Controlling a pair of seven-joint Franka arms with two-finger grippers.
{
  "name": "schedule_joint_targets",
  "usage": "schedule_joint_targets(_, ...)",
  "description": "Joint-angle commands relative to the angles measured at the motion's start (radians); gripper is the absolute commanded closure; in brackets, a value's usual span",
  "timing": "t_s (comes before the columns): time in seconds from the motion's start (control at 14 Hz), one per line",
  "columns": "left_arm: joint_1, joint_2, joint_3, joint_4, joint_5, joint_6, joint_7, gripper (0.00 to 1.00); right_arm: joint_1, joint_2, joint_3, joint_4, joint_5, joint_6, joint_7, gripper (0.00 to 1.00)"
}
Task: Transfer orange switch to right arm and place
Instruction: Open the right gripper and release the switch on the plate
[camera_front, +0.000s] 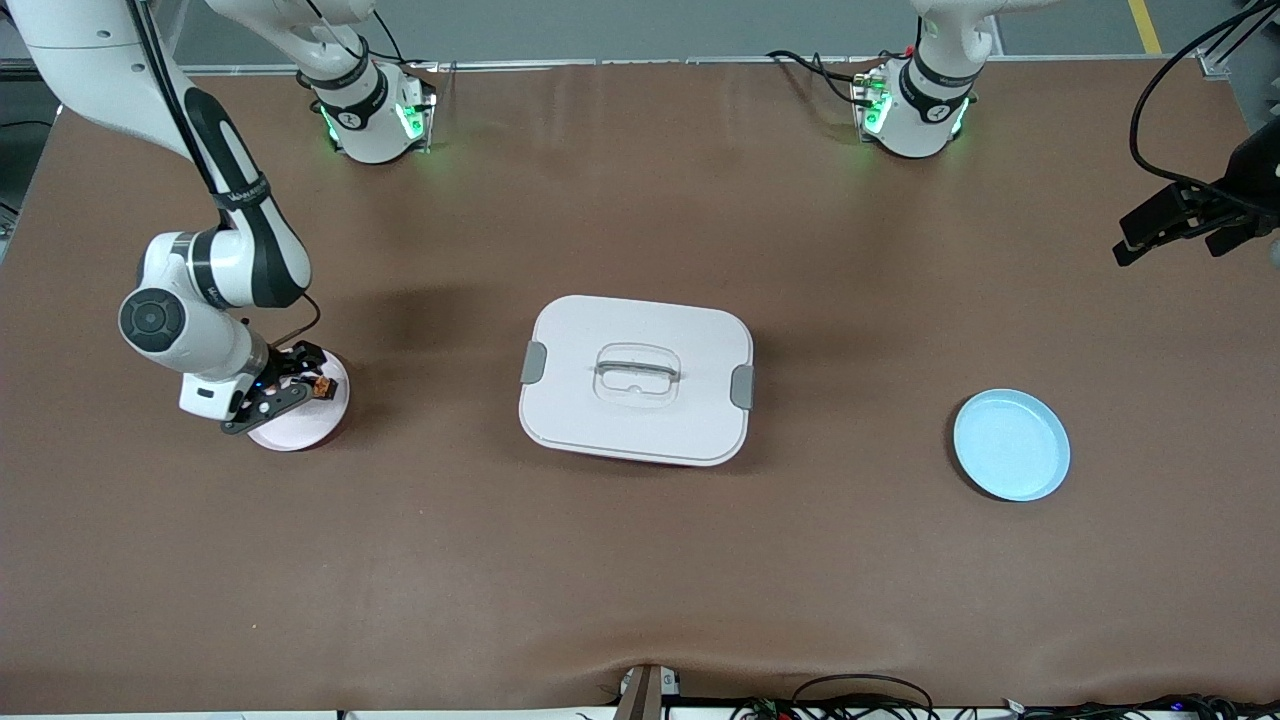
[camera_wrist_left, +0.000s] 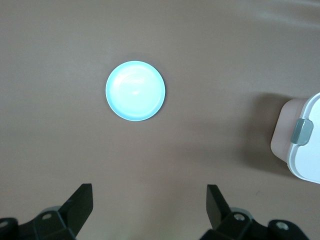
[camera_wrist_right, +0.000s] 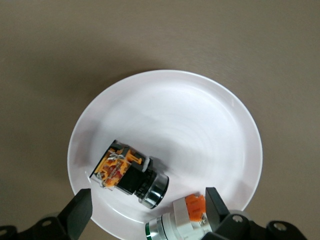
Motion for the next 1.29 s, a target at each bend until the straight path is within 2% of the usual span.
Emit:
schedule_joint_targets(0.0, 0.005, -0.020, -0.006, -0.011, -0.002, -0.002, 0.009, 0.00, -0.022, -0.022, 0.016, -0.007, 0.015, 0.028, 0.151, 0.00)
schedule_joint_targets(0.14, 0.005, -0.019, -0.006, -0.010, -0.002, -0.002, 0.008, 0.00, -0.022, -0.022, 0.018, -0.001, 0.026, 0.036, 0.218, 0.00)
schedule_joint_targets(0.5, 0.003, -0.016, -0.005, -0.010, -0.002, -0.002, 0.008, 0.00, -0.016, -0.039, 0.019, 0.027, 0.150, 0.075, 0.353, 0.00)
schedule_joint_targets(0.72, 0.002, -0.016, -0.006, -0.010, 0.002, -0.002, 0.005, 0.00, -0.015, -0.066, 0.024, 0.057, 0.153, 0.039, 0.351, 0.00)
schedule_joint_targets(1.0, 0.000, -0.017, -0.008, -0.011, 0.006, -0.004, 0.000, 0.00, -0.009, -0.118, 0.027, 0.218, 0.156, -0.245, 0.357, 0.00)
schedule_joint_targets(1.22, -0.001, -0.017, -0.010, -0.013, 0.007, -0.004, -0.003, 0.00, -0.001, -0.131, 0.027, 0.321, 0.156, -0.361, 0.360, 0.00)
